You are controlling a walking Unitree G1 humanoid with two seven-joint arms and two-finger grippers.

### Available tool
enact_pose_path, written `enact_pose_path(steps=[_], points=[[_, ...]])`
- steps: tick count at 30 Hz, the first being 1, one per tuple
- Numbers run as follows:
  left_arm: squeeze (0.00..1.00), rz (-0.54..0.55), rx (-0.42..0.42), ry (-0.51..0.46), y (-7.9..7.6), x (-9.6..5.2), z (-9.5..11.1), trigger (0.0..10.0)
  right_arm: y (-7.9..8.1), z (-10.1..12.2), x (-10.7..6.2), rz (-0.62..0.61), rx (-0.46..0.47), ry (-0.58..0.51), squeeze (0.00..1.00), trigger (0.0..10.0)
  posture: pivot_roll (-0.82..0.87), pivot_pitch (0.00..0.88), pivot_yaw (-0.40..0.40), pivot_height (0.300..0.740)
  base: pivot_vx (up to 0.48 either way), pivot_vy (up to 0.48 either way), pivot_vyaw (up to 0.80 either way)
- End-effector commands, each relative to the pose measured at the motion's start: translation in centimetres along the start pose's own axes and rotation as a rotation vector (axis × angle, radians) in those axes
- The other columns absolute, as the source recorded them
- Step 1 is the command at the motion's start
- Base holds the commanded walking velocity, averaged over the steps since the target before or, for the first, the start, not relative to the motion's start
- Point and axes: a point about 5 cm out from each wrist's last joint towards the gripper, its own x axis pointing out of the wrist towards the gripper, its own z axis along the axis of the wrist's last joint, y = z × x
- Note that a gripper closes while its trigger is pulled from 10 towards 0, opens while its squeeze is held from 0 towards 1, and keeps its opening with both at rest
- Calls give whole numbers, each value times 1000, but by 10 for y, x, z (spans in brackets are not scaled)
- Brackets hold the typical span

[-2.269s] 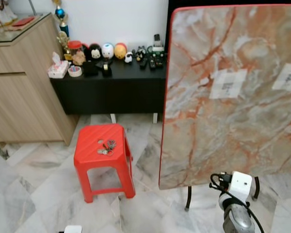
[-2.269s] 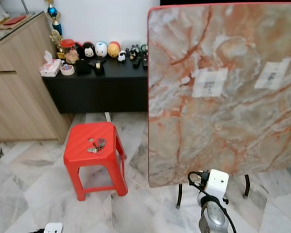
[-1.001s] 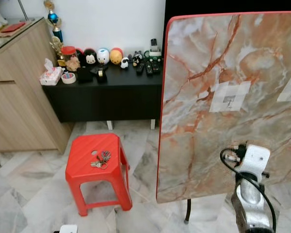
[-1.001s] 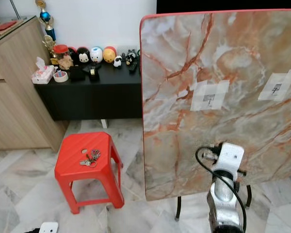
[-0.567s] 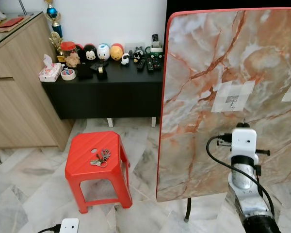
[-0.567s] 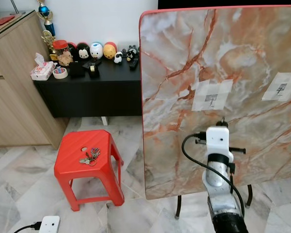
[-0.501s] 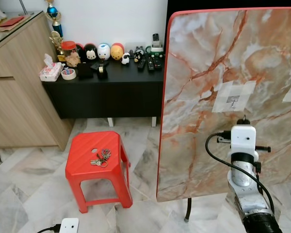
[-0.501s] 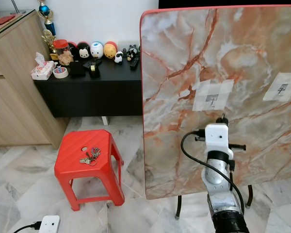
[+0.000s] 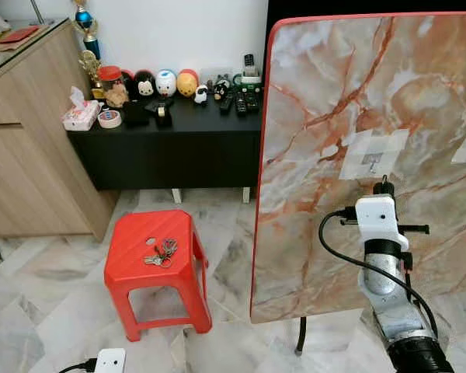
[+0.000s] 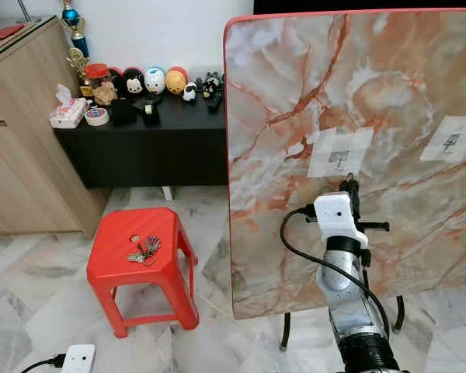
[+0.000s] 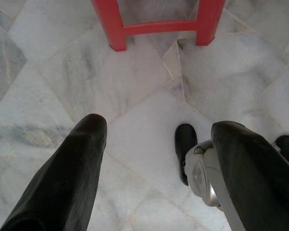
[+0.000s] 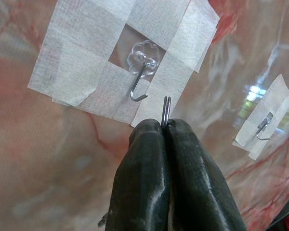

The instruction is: Hang keys on a hook

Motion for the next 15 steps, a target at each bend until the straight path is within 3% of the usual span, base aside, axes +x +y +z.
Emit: enact_pose_path(steps=[1,15], points=[[0,6,-16,4,-2,-1,-4,10000,-2,10,8,-7,-11,-38,0,10000,-9,0,-20,740,0,0,0],[0,-2,-19,-4,-6,0,-1,10000,3,17,18,14,-24,-39,0,10000,-10,0,-20,740,0,0,0]])
